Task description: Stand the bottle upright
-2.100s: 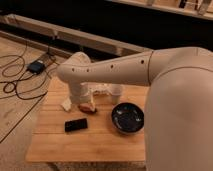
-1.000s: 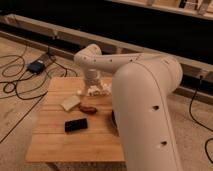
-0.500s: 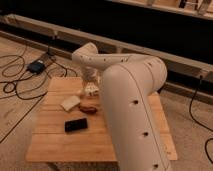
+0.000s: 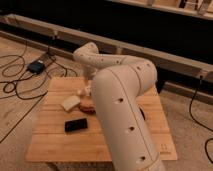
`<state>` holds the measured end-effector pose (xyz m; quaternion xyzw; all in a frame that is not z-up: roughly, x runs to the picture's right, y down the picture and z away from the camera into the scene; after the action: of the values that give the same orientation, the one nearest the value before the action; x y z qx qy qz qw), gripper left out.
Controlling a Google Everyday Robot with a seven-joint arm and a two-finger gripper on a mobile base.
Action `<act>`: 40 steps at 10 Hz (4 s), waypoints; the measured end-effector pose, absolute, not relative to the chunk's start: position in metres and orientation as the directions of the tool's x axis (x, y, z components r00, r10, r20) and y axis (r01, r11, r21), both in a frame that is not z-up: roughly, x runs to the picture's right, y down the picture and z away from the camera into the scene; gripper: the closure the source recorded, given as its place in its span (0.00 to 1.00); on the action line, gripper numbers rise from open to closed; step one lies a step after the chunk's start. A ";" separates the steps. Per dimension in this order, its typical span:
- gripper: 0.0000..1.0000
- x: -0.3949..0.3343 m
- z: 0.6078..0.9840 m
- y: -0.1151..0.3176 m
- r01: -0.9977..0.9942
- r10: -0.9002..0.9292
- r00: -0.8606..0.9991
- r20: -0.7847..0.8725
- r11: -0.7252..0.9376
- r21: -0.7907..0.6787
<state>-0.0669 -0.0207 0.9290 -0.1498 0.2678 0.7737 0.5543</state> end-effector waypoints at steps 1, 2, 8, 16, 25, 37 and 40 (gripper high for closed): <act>0.35 -0.065 0.935 -0.021 -0.927 0.767 -0.369 -0.525 -0.265 0.264; 0.35 -0.062 0.942 -0.023 -0.912 0.754 -0.405 -0.517 -0.295 0.285; 0.35 -0.066 0.970 -0.020 -0.864 0.691 -0.503 -0.519 -0.387 0.323; 0.35 -0.081 0.971 -0.006 -0.832 0.626 -0.555 -0.548 -0.417 0.366; 0.35 -0.078 0.981 0.004 -0.829 0.622 -0.560 -0.547 -0.416 0.375; 1.00 -0.068 0.962 -0.023 -0.835 0.648 -0.548 -0.528 -0.455 0.308; 1.00 -0.067 0.932 -0.047 -0.823 0.630 -0.550 -0.548 -0.523 0.224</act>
<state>-0.0665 -0.0467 0.9317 -0.2044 0.2354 0.8482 0.4281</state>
